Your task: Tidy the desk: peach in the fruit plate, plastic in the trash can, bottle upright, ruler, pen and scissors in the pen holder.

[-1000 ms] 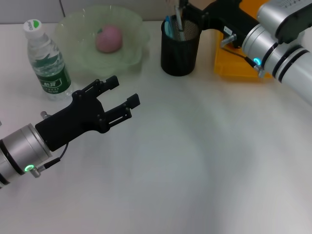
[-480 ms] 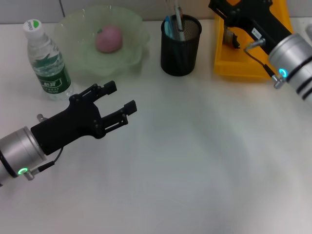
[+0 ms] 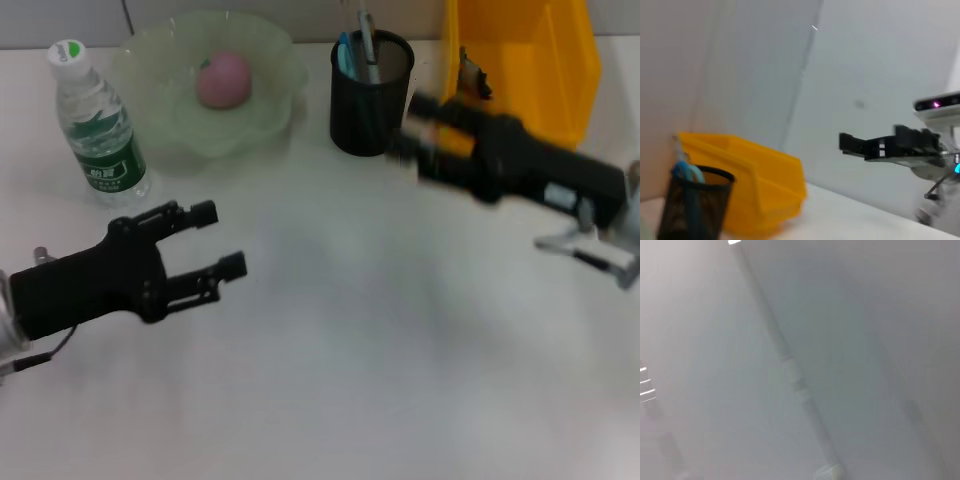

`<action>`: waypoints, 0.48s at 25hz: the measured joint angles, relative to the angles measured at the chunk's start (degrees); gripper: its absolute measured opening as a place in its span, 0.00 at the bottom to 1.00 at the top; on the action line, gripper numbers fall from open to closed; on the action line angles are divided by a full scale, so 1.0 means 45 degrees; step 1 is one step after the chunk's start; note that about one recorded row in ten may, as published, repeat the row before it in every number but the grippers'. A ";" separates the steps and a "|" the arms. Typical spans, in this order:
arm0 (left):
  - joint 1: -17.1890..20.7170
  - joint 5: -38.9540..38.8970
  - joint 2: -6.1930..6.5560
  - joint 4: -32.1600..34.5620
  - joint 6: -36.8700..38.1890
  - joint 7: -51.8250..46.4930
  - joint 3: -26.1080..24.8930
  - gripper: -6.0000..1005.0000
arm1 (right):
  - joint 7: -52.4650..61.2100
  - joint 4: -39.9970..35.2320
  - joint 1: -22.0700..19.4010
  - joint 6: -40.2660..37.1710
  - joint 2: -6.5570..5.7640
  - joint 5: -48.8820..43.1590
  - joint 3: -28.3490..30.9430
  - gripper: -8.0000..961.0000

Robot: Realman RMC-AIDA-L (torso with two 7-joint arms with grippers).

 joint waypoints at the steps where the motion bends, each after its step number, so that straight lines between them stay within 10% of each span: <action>1: -0.0108 0.0079 0.0122 -0.0317 0.0433 -0.0284 0.0406 0.79 | 0.0159 -0.0068 -0.0078 -0.0375 -0.0050 -0.0448 0.0006 0.83; 12: -0.0675 0.0371 0.0105 -0.1514 0.1440 -0.1065 0.3032 0.79 | -0.0609 -0.0097 -0.0525 -0.0834 0.0021 -0.4345 -0.0025 0.83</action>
